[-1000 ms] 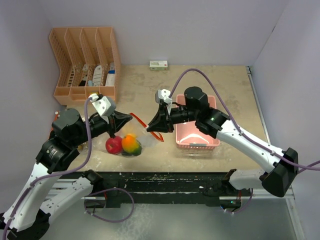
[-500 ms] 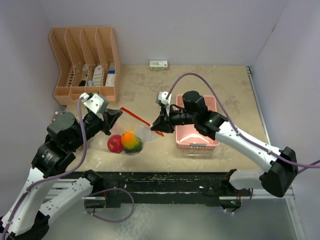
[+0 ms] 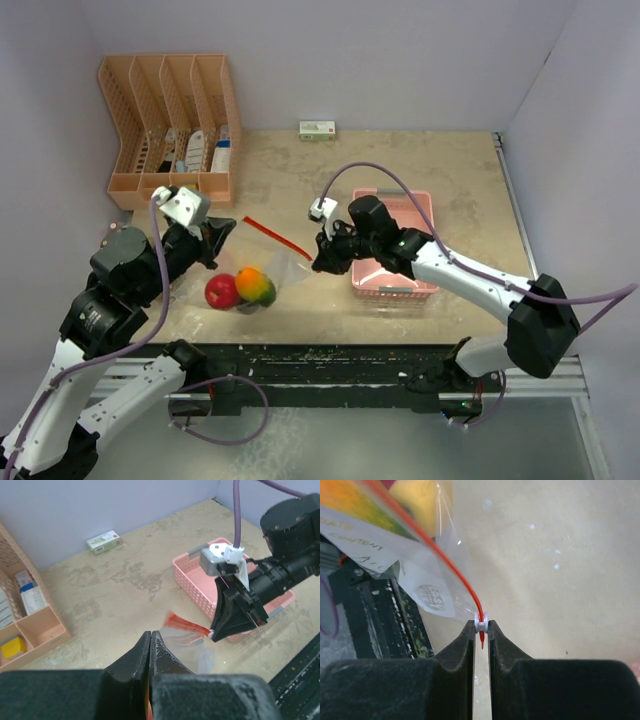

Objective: Place the food in the zip-top bag and seal the zipper
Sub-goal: Zip the zipper food storage bag at the center of the board, then place the zipper food storage bag at the center of the board.

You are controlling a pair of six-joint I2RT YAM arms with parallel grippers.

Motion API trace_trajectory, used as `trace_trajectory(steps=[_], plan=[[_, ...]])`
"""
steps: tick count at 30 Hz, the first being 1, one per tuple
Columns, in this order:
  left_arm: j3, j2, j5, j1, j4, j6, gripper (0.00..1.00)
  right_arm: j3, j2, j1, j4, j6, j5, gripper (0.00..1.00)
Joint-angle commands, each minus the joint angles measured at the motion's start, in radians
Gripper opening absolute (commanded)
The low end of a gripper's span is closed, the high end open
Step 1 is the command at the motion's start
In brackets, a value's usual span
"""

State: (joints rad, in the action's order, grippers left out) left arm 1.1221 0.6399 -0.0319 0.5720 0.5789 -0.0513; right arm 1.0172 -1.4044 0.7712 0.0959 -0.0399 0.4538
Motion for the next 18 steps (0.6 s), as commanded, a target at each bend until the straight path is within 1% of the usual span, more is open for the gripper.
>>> trace_trajectory(steps=[1, 6, 7, 8, 9, 10, 11, 13, 14, 16, 18], plan=[[0.062, -0.028, 0.054, -0.005, -0.106, -0.002, 0.00, -0.049, 0.001, -0.014, 0.063, -0.007, -0.096, 0.00], [0.056, -0.026, 0.054, -0.004, -0.109, -0.004, 0.00, -0.062, 0.004, -0.014, 0.058, -0.011, -0.108, 0.00], [0.054, -0.025, 0.053, -0.004, -0.110, -0.004, 0.00, -0.056, 0.009, -0.014, 0.060, -0.018, -0.129, 0.10], [0.048, -0.023, 0.053, -0.005, -0.112, -0.004, 0.00, -0.050, 0.016, -0.014, 0.061, -0.031, -0.158, 0.37], [0.042, -0.020, 0.053, -0.004, -0.114, -0.006, 0.00, -0.041, 0.027, -0.014, 0.059, -0.044, -0.182, 0.59], [0.035, -0.019, 0.052, -0.005, -0.116, -0.009, 0.00, -0.033, 0.042, -0.014, 0.054, -0.054, -0.203, 0.84], [0.029, -0.013, 0.052, -0.005, -0.118, -0.014, 0.00, -0.025, 0.060, -0.014, 0.048, -0.073, -0.232, 0.98], [0.017, -0.010, 0.069, -0.004, -0.121, -0.032, 0.00, -0.019, 0.095, -0.013, 0.039, -0.102, -0.281, 1.00], [0.009, -0.007, 0.085, -0.004, -0.123, -0.045, 0.04, 0.020, 0.110, -0.014, 0.044, -0.114, -0.304, 1.00], [-0.002, -0.004, 0.130, -0.004, -0.118, -0.073, 0.23, 0.055, 0.133, -0.014, 0.066, -0.140, -0.353, 0.99], [-0.011, 0.000, 0.143, -0.004, -0.111, -0.075, 0.32, 0.087, 0.149, -0.015, 0.093, -0.162, -0.390, 1.00]])
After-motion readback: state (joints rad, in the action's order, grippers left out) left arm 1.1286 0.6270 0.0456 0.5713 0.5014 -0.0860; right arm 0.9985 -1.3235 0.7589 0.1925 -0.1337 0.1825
